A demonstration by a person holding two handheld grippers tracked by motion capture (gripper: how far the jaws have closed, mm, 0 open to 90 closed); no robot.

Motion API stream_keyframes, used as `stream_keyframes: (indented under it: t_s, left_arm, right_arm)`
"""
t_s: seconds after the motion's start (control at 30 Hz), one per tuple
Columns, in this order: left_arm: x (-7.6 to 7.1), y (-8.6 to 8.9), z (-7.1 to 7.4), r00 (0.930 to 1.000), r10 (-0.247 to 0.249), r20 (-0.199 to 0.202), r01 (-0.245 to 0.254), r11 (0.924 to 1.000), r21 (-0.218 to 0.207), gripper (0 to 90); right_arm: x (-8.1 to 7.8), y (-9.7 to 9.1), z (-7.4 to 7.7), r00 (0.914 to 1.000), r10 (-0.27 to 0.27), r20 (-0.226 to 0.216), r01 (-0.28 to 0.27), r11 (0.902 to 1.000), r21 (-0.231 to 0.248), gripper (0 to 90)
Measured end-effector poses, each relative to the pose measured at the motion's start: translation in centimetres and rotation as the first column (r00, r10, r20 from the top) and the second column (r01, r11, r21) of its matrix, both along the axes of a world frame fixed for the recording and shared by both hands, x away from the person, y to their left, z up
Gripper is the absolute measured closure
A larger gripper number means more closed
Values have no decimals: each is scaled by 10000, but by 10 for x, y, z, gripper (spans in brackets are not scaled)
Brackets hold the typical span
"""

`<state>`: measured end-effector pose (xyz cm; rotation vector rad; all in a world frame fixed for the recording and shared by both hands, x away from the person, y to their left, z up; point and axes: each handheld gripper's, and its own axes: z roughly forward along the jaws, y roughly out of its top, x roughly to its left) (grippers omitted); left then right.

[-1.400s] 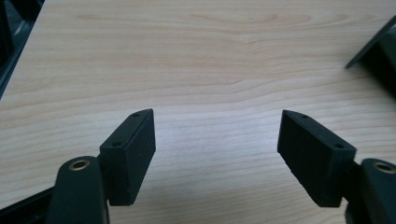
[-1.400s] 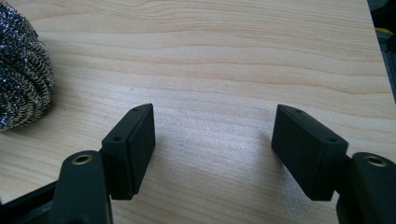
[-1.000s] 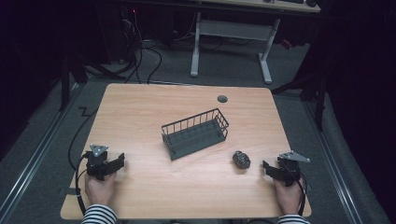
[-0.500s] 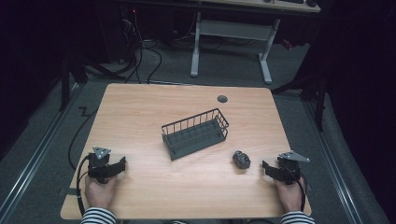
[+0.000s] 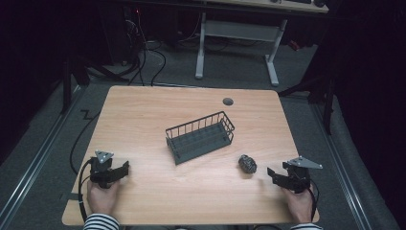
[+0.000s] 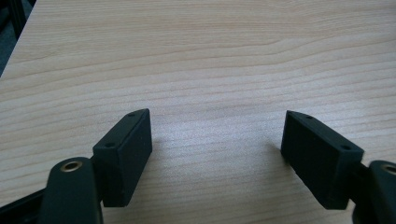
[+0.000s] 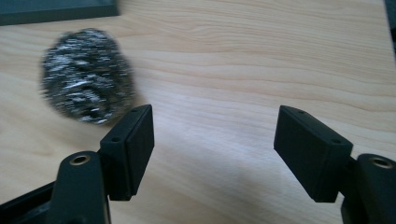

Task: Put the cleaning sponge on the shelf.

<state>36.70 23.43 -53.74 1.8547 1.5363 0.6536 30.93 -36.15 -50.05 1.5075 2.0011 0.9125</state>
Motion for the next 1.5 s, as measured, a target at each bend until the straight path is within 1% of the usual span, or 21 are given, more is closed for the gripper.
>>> stream_keyframes:
  t_s: [0.03, 0.07, 0.1, 0.23, 0.27, 0.3, 0.4, 0.43, 0.47, 0.5, 0.57, 0.63, 0.7, 0.77, 0.87, 1.0, 1.27, 1.33, 1.37, 1.43, 1.5]
  left_arm:
    - [0, 0, 0, 10000, 0, 2, 0, 10000, -1, 250]
    - [0, 0, 0, 10000, -5, -3, 5, 10000, 0, 250]
    - [0, 0, 0, 10000, -4, -3, 4, 10000, 0, 250]
    - [0, 0, 0, 10000, -2, -4, 2, 10000, 5, 250]
    - [0, 0, 0, 10000, 4, 1, -4, 10000, 2, 250]
    - [0, 0, 0, 10000, 5, 2, -5, 10000, 2, 250]
    - [0, 0, 0, 10000, 6, 1, -6, 10000, 1, 250]
    - [0, 0, 0, 10000, 6, 0, -6, 10000, -3, 251]
    - [0, 0, 0, 10000, 5, 0, -5, 10000, -2, 250]
    - [0, 0, 0, 10000, 5, 3, -5, 10000, -9, 250]
    - [0, 0, 0, 10000, 8, 2, -8, 10000, -12, 251]
    - [0, 0, 0, 10000, 9, 5, -9, 10000, -7, 250]
    - [0, 0, 0, 10000, 19, 15, -19, 10000, -51, 250]
    - [0, 0, 0, 10000, 16, 6, -16, 10000, -31, 250]
    - [0, 0, 0, 10000, 17, 2, -17, 10000, -6, 251]
    - [0, 1, 0, 10000, 14, -3, -14, 10000, -48, 251]
    - [0, 1, 0, 10000, 15, -1, -15, 10000, -53, 251]
    - [0, 0, 0, 10000, 24, 7, -24, 10000, -49, 250]
    - [0, 0, 0, 10000, 20, 10, -20, 10000, -45, 251]
    - [0, 0, 0, 10000, 16, 2, -16, 10000, 7, 251]
    - [0, 0, 0, 10000, 11, -1, -11, 10000, -3, 249]
  right_arm:
    - [-4, 7, 3, 9996, 292, 58, -292, 9996, -22, 278]
    - [-4, 7, 3, 9996, 292, 58, -292, 9996, -22, 278]
    - [-6, 14, 5, 9981, 604, 123, -604, 9982, -13, 268]
    - [-6, 25, 8, 9956, 924, 164, -927, 9955, 178, 262]
    - [-3, 35, 10, 9920, 1254, 144, -1257, 9918, 216, 256]
    - [-3, 35, 10, 9920, 1254, 144, -1257, 9918, 216, 256]
    - [6, 49, 11, 9858, 1671, 165, -1673, 9859, 94, 253]
    - [8, 53, 11, 9855, 1692, 124, -1693, 9856, 50, 253]
    - [16, 60, 10, 9844, 1757, 73, -1757, 9844, 27, 251]
    - [16, 60, 10, 9844, 1757, 73, -1757, 9844, 27, 251]
    - [26, 68, 5, 9833, 1813, -139, -1814, 9834, -12, 256]
    - [31, 72, 1, 9824, 1839, -330, -1842, 9829, -63, 274]
    - [37, 75, -4, 9776, 2019, -597, -2029, 9791, -110, 296]
    - [38, 75, -6, 9773, 2022, -626, -2035, 9789, -164, 307]
    - [42, 75, -10, 9756, 2039, -818, -2048, 9788, -24, 373]
    - [42, 77, -11, 9747, 2066, -854, -2094, 9775, -260, 401]
    - [38, 77, -7, 9738, 2142, -768, -2175, 9754, -366, 423]
    - [37, 77, -4, 9736, 2192, -638, -2218, 9744, -360, 424]
    - [36, 76, 1, 9748, 2173, -497, -2184, 9757, -183, 424]
    - [36, 75, 2, 9751, 2175, -423, -2182, 9758, -117, 424]
    - [36, 74, 9, 9756, 2182, -259, -2180, 9759, 100, 424]
